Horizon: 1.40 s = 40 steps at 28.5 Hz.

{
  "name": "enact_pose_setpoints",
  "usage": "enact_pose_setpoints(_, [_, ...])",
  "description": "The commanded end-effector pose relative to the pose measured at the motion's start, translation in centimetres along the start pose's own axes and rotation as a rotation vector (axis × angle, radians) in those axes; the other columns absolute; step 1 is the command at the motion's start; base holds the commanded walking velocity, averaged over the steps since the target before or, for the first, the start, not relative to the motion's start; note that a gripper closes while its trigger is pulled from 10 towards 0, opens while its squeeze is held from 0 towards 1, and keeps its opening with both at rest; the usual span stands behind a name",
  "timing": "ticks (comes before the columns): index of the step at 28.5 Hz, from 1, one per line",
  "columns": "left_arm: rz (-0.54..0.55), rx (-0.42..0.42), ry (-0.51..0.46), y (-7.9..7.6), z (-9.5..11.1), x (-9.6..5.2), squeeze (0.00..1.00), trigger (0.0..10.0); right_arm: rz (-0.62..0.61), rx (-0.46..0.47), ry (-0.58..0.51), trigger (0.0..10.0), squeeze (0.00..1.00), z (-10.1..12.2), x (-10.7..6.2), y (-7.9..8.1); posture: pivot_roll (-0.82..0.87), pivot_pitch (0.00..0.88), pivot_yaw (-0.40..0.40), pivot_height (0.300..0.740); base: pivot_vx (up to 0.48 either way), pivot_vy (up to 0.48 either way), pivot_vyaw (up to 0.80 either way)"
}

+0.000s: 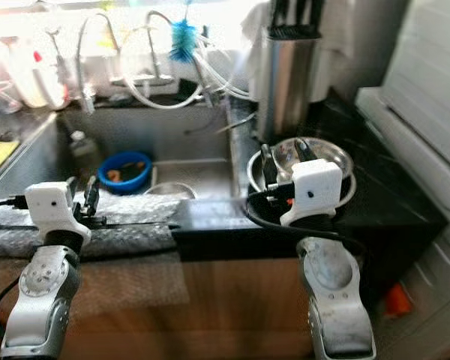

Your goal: Kitchen organization

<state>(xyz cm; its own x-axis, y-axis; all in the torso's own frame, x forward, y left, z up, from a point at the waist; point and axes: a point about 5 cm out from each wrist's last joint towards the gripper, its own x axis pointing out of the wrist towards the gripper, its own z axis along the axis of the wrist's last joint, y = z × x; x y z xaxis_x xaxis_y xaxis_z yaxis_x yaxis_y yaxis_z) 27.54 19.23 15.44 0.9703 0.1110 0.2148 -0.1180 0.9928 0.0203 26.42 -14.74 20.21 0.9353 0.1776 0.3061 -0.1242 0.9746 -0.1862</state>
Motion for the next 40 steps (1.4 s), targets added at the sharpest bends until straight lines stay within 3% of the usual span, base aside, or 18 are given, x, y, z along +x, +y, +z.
enact_pose_setpoints(1, [-0.001, 0.011, 0.004, -0.19, -0.03, 0.28, 0.00, 10.0, 0.011, -0.012, -0.005, 10.0, 0.00, 0.10, 0.12, 0.08, -0.10, 0.000, 0.052, 0.740, 0.240, 0.000, 0.79])
enact_pose_setpoints(5, [-0.005, 0.007, 0.004, -0.33, -0.03, 0.32, 0.00, 10.0, 0.013, 0.000, -0.006, 10.0, 0.00, 0.11, 0.05, 0.22, -0.11, 0.000, 0.053, 0.740, 0.240, 0.000, 0.75])
enact_pose_setpoints(40, [-0.019, 0.009, -0.002, -0.57, -0.03, 0.50, 0.00, 10.0, -0.001, 0.018, -0.005, 10.0, 0.00, 0.06, 0.16, 0.24, -0.11, 0.000, 0.058, 0.740, 0.205, 0.000, 0.00])
